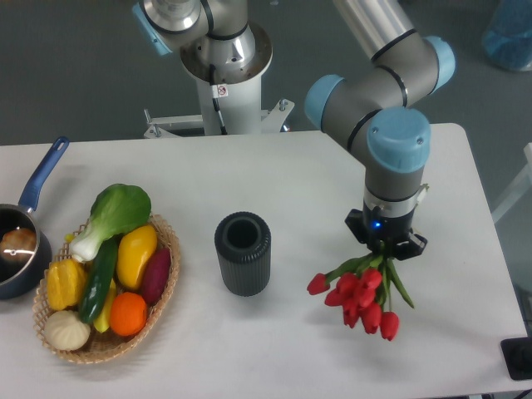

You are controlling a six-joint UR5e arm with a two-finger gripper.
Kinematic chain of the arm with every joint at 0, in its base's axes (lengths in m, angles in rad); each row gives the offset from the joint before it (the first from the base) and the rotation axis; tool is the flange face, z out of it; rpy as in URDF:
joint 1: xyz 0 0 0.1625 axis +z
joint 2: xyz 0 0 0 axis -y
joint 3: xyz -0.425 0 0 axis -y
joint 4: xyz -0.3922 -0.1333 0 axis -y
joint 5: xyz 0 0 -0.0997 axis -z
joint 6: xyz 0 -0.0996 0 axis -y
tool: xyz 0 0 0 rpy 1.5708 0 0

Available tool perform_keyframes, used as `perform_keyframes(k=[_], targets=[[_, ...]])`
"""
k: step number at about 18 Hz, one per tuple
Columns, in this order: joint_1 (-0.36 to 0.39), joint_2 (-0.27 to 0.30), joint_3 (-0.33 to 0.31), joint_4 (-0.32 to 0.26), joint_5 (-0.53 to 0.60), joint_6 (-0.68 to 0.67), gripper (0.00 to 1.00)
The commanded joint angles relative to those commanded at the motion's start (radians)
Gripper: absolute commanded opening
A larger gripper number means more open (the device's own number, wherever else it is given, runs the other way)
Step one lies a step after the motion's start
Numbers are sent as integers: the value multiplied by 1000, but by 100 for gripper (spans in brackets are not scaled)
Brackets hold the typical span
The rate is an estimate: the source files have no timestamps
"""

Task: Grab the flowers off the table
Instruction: 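Lift the grasped tulip bunch up off the table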

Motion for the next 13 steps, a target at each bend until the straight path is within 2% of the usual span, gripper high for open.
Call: perform_keyframes(k=[4,8,13], targets=[[2,2,46,-58,0,8,7],[18,8,104,-170,-3,14,6],[21,25,108,-190,-3,15,6]])
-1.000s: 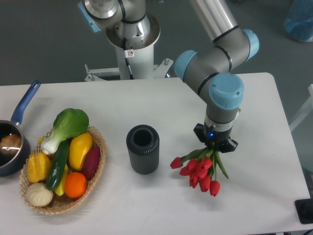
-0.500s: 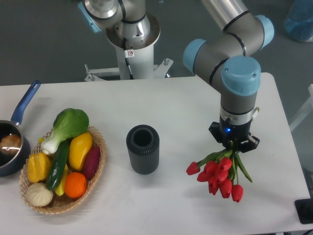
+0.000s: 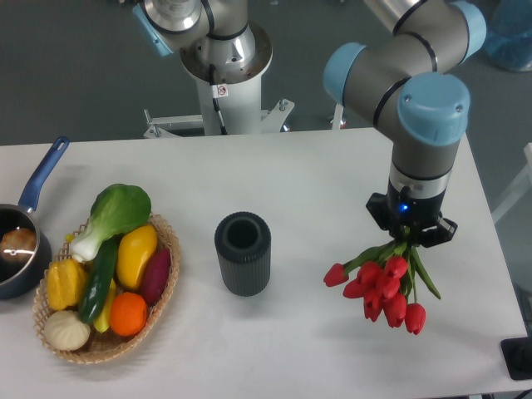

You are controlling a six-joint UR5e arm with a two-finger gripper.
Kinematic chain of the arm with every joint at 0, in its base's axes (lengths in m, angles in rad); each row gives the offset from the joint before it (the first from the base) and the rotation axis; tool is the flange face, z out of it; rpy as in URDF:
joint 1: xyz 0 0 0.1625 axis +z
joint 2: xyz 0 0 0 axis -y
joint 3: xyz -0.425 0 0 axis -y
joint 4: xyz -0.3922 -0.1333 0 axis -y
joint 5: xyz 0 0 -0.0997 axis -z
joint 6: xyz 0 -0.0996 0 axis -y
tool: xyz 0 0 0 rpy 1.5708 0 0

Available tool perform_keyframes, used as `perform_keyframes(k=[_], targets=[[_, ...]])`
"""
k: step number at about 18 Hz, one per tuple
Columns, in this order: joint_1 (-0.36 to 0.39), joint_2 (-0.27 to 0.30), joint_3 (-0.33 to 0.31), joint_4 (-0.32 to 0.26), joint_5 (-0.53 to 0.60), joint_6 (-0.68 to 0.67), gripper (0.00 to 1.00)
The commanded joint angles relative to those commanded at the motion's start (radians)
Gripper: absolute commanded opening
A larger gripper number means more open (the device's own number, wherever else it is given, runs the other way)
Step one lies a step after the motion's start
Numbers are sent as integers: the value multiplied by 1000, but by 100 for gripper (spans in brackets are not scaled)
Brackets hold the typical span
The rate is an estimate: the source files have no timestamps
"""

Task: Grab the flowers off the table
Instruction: 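Lift the grasped tulip bunch up off the table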

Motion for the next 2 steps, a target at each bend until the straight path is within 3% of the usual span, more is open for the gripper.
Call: perform_keyframes(k=[2], targets=[[0,0,0,0,-5,0,6]])
